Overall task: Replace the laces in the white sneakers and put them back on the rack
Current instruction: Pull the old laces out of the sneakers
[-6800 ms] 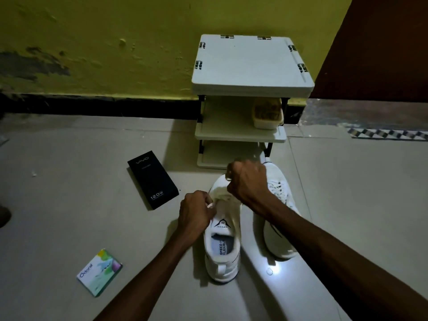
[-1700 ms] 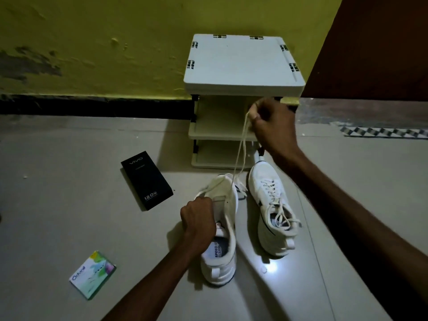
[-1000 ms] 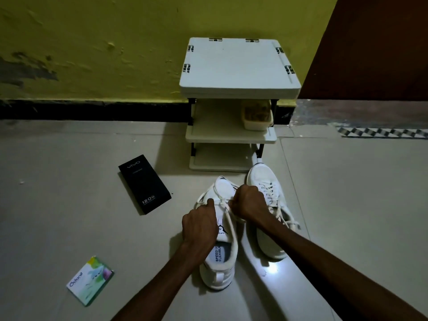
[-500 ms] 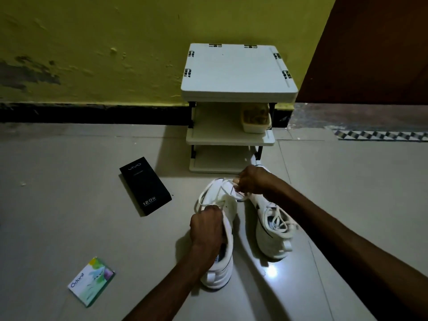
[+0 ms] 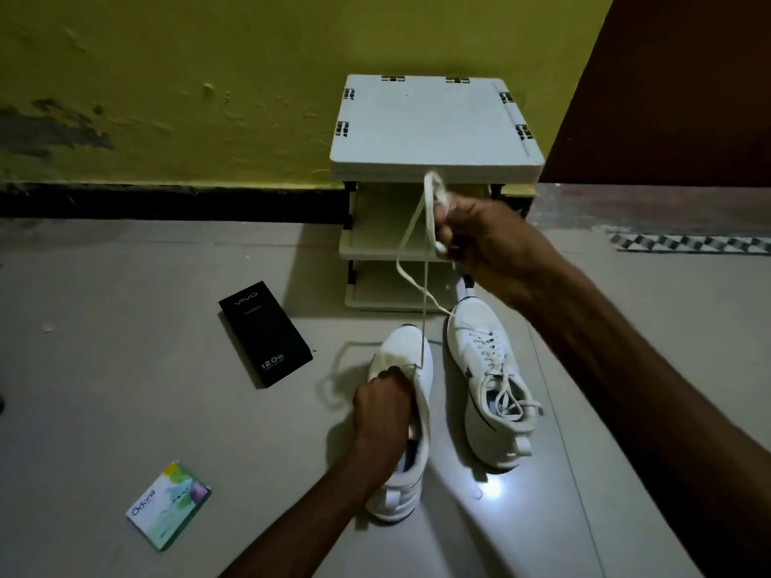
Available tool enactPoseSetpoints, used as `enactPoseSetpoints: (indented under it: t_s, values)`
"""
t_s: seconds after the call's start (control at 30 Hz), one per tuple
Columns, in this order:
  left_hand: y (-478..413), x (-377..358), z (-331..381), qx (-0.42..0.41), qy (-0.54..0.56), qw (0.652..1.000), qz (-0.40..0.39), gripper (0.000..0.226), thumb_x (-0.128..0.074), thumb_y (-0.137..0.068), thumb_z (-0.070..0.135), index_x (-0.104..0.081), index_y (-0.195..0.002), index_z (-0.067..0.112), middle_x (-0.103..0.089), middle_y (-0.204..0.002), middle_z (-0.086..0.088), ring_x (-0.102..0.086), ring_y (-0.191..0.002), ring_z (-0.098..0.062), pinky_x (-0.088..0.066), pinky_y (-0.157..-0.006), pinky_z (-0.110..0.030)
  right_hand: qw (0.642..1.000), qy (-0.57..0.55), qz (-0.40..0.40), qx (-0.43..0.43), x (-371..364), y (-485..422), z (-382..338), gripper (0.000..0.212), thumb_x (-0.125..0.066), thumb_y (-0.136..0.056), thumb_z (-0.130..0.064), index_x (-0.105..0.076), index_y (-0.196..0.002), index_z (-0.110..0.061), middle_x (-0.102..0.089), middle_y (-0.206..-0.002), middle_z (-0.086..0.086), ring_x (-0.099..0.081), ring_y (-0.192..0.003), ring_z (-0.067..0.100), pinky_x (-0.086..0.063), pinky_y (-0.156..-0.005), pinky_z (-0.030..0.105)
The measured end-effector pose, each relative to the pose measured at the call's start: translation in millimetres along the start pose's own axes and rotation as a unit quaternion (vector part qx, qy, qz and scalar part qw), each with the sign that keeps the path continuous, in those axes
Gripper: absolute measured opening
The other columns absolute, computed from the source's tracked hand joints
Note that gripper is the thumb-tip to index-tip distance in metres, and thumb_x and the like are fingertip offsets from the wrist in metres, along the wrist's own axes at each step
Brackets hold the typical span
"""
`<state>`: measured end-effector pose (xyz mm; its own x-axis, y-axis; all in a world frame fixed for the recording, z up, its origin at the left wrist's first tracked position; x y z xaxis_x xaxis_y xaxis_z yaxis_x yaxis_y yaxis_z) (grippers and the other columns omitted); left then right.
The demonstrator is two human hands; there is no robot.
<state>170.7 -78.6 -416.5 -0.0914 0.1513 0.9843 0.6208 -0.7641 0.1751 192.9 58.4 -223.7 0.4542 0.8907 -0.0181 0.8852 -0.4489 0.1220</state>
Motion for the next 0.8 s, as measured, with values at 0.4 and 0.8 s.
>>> enactPoseSetpoints:
  t_s: [0.4, 0.8]
  values:
    - [-2, -4, -6, 0.049, 0.035, 0.998, 0.035, 0.019, -0.045, -0.102, 0.022, -0.049, -0.118, 0.013, -0.067, -0.111, -0.002, -0.068, -0.100, -0.020, -0.048, -0.076, -0.028, 0.830, 0.535, 0.060, -0.146, -10, -5, 183, 0.047, -0.054, -0.095, -0.047, -0.063, -0.100, -0.001, -0.066, -0.103, 0.018, -0.063, -0.099, 0.033, -0.043, -0.074, 0.032]
    - [1, -1, -5, 0.043, 0.033, 0.998, 0.010, 0.017, -0.052, -0.098, 0.020, -0.053, -0.113, 0.012, -0.068, -0.108, -0.003, -0.068, -0.097, -0.020, -0.046, -0.072, -0.028, 0.884, 0.444, 0.146, 0.003, -4, -13, 157, 0.036, -0.069, -0.082, -0.023, -0.043, -0.057, -0.017, -0.044, -0.053, -0.004, -0.043, -0.052, 0.013, -0.025, -0.046, 0.022]
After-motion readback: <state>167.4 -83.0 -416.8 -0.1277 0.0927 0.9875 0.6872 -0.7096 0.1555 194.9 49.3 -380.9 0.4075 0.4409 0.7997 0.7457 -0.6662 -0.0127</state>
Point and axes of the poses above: each hand's wrist, its own y-axis away from the middle knuckle, its own x-axis out of the back of the hand, z = x × y, the point moved 3 cm from there along -y, towards the middle knuckle
